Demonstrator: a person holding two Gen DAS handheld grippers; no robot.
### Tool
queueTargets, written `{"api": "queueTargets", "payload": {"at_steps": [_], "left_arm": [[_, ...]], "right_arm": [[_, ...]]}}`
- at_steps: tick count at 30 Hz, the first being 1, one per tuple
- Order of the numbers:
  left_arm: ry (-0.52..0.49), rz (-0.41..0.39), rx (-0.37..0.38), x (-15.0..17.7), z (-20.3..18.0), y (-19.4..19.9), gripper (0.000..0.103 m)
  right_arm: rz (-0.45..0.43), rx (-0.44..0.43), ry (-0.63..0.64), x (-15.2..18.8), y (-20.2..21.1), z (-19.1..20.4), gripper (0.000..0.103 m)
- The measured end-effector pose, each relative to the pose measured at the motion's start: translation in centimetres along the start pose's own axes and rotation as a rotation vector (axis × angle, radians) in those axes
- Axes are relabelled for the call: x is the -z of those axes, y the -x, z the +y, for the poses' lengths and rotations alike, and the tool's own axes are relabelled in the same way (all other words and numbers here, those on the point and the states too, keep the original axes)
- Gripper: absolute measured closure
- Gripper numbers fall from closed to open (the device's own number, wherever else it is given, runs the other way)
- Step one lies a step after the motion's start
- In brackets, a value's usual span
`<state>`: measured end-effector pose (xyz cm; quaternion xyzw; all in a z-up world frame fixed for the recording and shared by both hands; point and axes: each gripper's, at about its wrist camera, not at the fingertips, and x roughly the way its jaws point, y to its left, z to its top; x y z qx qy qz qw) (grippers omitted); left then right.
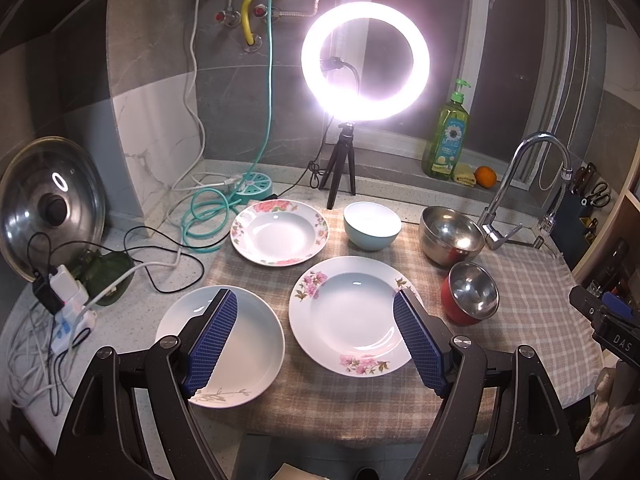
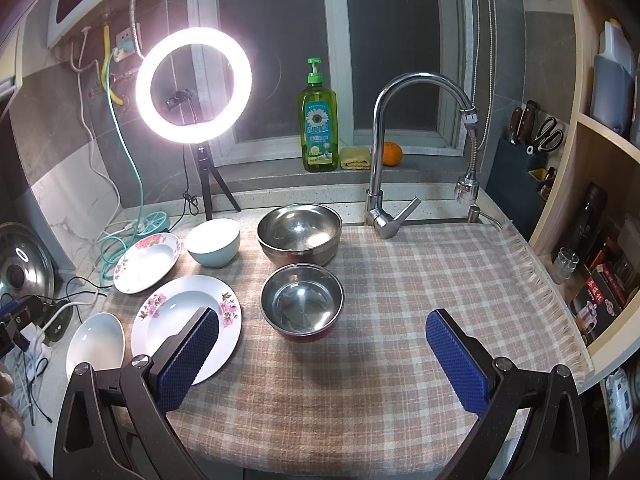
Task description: Organize plates and bowls
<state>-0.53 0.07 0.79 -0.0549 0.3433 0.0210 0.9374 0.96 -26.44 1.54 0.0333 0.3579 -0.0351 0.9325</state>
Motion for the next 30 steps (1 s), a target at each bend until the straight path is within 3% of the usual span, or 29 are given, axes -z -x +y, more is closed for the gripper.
{"api": "queueTargets", "payload": {"at_steps": [16,30], "left_arm": [[0.001,0.013,0.001,0.4,0.2,-0.1,0.022],[0.022,0.087,0.007,0.5,2.0,-3.2,0.022]], "right_arm": [[0.012,-0.004,-0.001,0.8,0.0,-0.1,0.001],[0.086,-0.055,-0.029,1.2,-3.6,0.4,0.001]]}}
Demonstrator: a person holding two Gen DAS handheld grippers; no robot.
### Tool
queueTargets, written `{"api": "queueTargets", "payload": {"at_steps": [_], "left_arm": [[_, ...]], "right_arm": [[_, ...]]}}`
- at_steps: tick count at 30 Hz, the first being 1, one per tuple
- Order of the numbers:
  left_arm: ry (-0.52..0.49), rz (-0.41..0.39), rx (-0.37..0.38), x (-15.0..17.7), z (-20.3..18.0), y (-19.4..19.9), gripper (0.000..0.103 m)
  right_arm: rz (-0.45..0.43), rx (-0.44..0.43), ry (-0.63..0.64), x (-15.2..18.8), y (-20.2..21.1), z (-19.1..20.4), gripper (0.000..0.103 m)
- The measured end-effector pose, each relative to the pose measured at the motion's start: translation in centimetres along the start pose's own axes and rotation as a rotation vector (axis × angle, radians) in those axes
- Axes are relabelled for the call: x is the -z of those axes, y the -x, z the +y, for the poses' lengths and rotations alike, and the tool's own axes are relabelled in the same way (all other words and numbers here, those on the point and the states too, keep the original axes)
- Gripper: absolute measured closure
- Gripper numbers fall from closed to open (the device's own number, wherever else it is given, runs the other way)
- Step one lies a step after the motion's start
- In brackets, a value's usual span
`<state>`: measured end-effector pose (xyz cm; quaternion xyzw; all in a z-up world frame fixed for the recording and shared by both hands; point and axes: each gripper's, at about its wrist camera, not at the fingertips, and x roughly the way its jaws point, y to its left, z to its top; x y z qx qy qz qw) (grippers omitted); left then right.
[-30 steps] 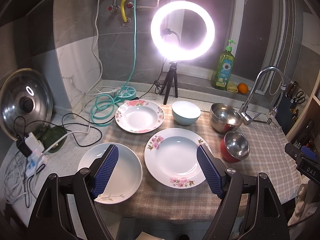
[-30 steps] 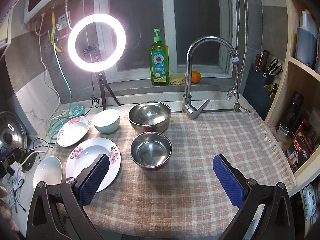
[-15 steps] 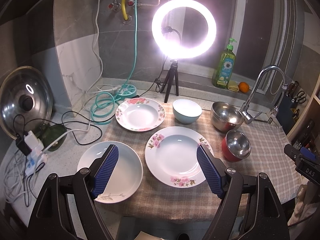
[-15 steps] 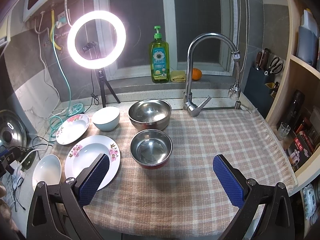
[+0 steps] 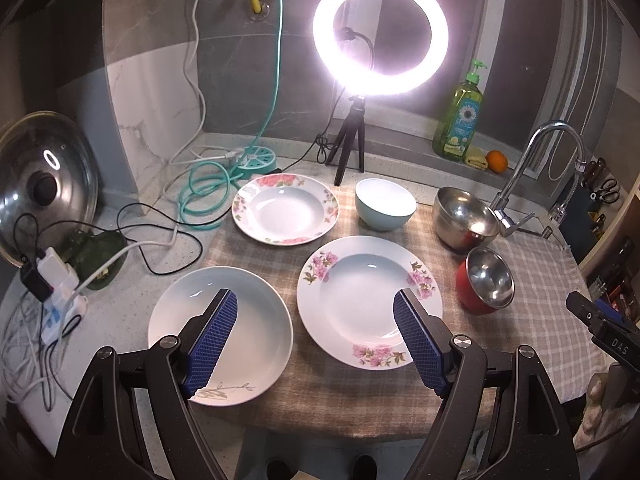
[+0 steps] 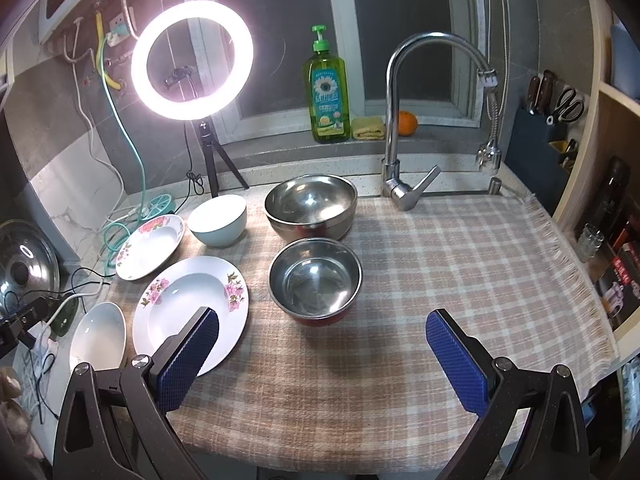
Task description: Organize plates and bowls
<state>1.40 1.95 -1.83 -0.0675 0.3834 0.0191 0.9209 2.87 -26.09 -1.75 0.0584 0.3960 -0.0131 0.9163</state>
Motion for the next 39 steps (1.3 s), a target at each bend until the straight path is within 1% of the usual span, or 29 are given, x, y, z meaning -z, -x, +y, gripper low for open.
{"api": "queueTargets", "payload": {"at_steps": [4,13,16,18,19,21,24,26,27,28,29,30,34,37,39], "left_arm": [[0.009,0.026,0.010,-0.1,0.8,-1.2,0.022],[0.000,0.089,0.039,-1.0,2.1,-4.2,0.023],[-0.010,0.114,0.053,-1.4,2.2,-5.4,0.024],[-0.009,0.139,0.074,-1.7,2.4,-6.3,0.024],[-0.007,0.155,0.086,-1.8,2.5,-6.8,0.024],[-0.008,0.188,0.105,-2.0,2.8,-7.9,0.026],[0.006,0.241,0.138,-2.2,3.1,-9.5,0.036],[0.015,0.274,0.166,-2.4,3.4,-10.6,0.038],[0.014,0.286,0.173,-2.5,3.5,-11.0,0.039],[0.011,0.296,0.179,-2.7,3.5,-11.5,0.044],[0.005,0.304,0.182,-2.8,3.4,-11.9,0.048],[0.001,0.314,0.185,-3.0,3.4,-12.4,0.049],[-0.007,0.359,0.222,-3.4,3.4,-14.1,0.056],[-0.019,0.392,0.242,-3.5,3.4,-15.3,0.058],[-0.027,0.411,0.243,-3.6,3.4,-16.1,0.063]], "right_arm": [[0.026,-0.022,-0.008,0.0,-1.0,0.3,0.001],[0.102,-0.112,-0.043,0.4,-3.8,1.0,0.001],[0.143,-0.135,-0.062,0.6,-5.0,1.2,0.004],[0.168,-0.142,-0.072,0.9,-5.7,1.3,0.010],[0.178,-0.145,-0.078,1.0,-6.1,1.3,0.011],[0.197,-0.152,-0.086,1.3,-6.8,1.5,0.019],[0.223,-0.167,-0.093,1.5,-7.7,1.6,0.026],[0.242,-0.188,-0.112,1.6,-8.3,1.7,0.030],[0.254,-0.199,-0.126,1.6,-8.7,1.7,0.035],[0.263,-0.212,-0.139,1.7,-9.1,1.7,0.038],[0.272,-0.221,-0.150,1.8,-9.5,1.7,0.047],[0.281,-0.225,-0.157,1.9,-9.9,1.8,0.052],[0.308,-0.236,-0.175,2.4,-11.2,2.2,0.053],[0.334,-0.250,-0.211,2.7,-12.2,2.2,0.054],[0.343,-0.256,-0.231,2.9,-12.6,2.1,0.055]]}}
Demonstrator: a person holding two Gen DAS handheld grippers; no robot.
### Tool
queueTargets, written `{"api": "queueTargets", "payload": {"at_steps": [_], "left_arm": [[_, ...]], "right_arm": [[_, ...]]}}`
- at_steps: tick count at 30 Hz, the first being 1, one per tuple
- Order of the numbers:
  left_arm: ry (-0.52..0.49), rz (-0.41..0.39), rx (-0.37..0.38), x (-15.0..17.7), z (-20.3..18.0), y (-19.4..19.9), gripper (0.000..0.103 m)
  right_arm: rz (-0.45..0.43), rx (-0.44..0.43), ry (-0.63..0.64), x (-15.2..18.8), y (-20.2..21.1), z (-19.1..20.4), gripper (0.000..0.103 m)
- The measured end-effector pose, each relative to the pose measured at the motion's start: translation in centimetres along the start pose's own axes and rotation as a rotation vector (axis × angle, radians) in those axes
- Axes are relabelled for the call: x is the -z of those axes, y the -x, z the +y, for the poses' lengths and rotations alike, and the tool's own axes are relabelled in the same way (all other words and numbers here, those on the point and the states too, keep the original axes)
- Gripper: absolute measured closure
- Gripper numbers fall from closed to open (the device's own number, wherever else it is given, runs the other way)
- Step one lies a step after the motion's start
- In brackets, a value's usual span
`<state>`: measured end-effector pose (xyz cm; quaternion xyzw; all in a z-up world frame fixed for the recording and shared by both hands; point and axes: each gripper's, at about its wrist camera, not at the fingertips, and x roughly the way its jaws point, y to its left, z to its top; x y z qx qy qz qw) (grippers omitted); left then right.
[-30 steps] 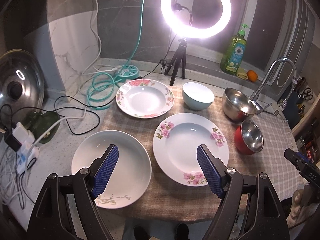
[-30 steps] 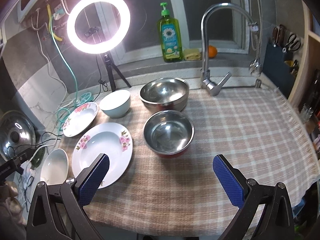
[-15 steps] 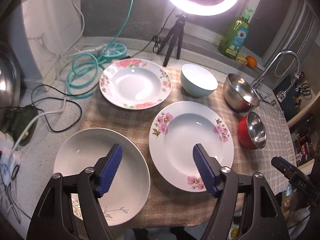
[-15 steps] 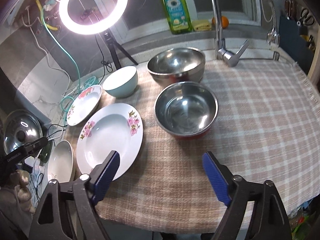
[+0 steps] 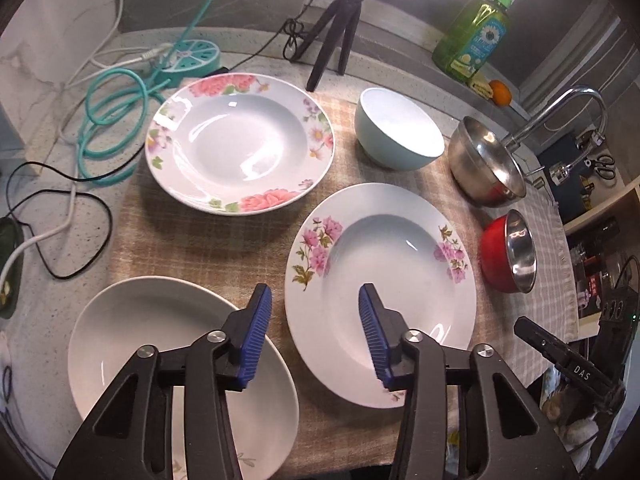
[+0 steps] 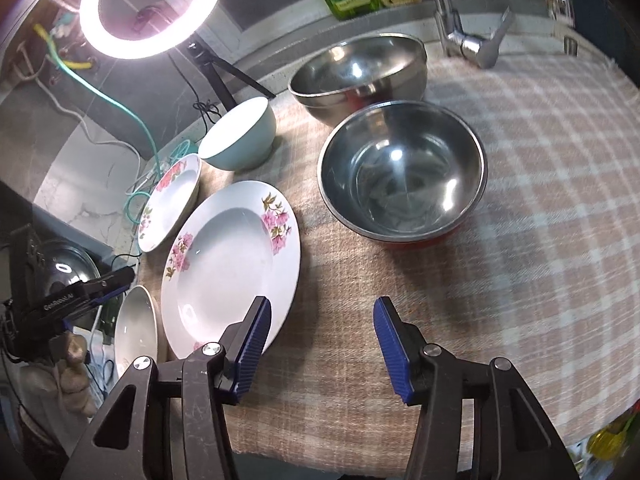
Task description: Organize plates and bowls
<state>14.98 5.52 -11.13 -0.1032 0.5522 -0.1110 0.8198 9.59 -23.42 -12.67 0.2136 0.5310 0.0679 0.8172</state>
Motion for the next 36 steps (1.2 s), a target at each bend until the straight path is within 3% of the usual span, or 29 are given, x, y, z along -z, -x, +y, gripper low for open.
{"api": "queueTargets", "payload": {"at_steps": [15,36], "left_arm": [[0.022,0.082,0.026,-1.6,1.2,-3.8,0.073],[0.007,0.109,0.029,-2.3,1.2,-5.1,0.082]], "right_arm": [[0.046,-0.026,-0.053,-0.4,-3.0,-0.1,0.067],[0.100,-0.075,-0.125,-0.5,-5.5,-0.4,0.076]]}}
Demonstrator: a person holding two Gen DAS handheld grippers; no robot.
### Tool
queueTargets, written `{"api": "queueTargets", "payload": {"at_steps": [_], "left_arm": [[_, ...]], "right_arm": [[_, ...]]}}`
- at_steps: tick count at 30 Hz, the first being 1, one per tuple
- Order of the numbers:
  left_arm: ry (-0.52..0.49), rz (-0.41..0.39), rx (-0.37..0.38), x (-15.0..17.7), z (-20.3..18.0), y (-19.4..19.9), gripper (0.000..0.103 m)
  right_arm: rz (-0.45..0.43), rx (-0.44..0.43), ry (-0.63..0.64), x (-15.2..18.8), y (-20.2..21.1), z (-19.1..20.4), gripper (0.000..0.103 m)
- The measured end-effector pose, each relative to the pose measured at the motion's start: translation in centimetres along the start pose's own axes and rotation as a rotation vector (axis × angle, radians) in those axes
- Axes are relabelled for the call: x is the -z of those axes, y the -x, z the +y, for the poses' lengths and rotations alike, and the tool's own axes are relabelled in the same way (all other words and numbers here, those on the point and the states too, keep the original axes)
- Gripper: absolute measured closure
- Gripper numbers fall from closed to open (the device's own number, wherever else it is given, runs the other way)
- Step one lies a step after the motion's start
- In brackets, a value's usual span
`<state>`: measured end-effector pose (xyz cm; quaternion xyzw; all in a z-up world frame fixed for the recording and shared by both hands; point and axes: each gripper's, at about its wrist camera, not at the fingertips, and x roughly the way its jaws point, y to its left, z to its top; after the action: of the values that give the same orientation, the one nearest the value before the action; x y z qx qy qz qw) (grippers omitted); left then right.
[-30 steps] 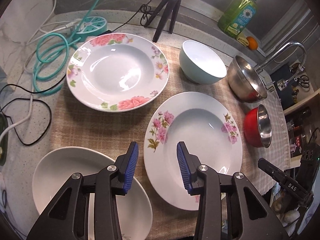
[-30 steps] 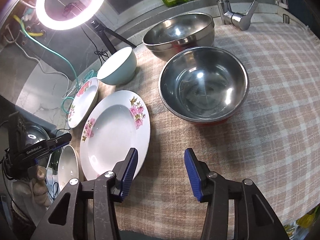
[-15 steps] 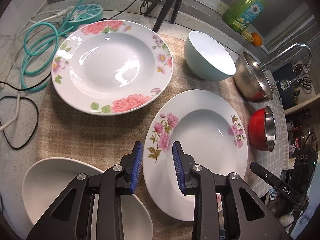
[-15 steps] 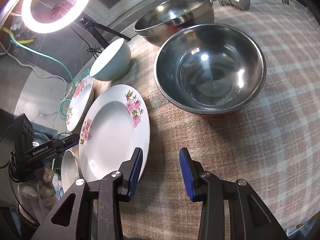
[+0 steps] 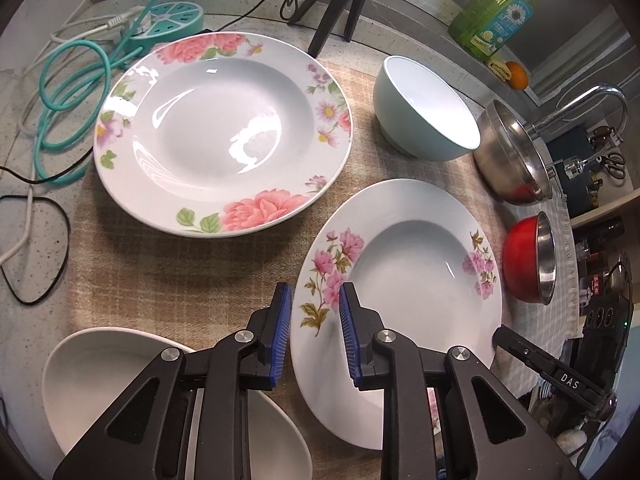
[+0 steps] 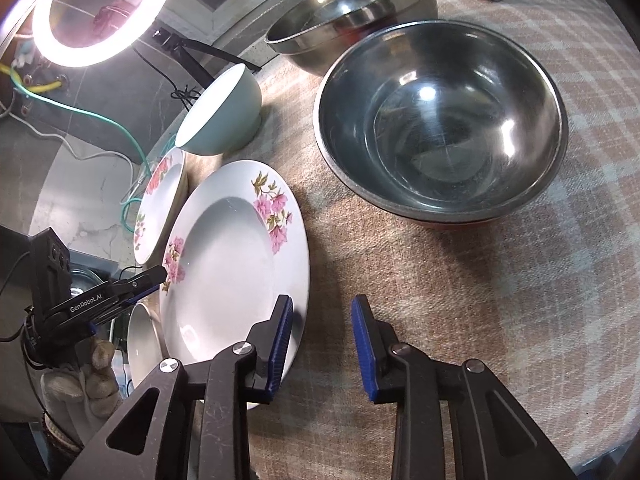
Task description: Organize plates and bowls
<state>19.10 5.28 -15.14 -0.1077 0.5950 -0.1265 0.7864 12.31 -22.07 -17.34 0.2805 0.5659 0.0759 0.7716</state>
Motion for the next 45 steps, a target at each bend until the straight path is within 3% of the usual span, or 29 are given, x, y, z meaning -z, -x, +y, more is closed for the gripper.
{"api": "queueTargets", "payload": {"at_steps": [21,45], "left_arm": [[0.003,0.007,0.008,-0.1,0.1,-0.4,0.084],[0.009,0.009,0.024,1.7,-0.7,0.2,0.084]], "right_arm": [[0.029,-0.043,0.016,-0.2,-0.9,0.9,0.088],[0.024,0.008,0.070,-0.4,-0.5,1.1,0.087]]}}
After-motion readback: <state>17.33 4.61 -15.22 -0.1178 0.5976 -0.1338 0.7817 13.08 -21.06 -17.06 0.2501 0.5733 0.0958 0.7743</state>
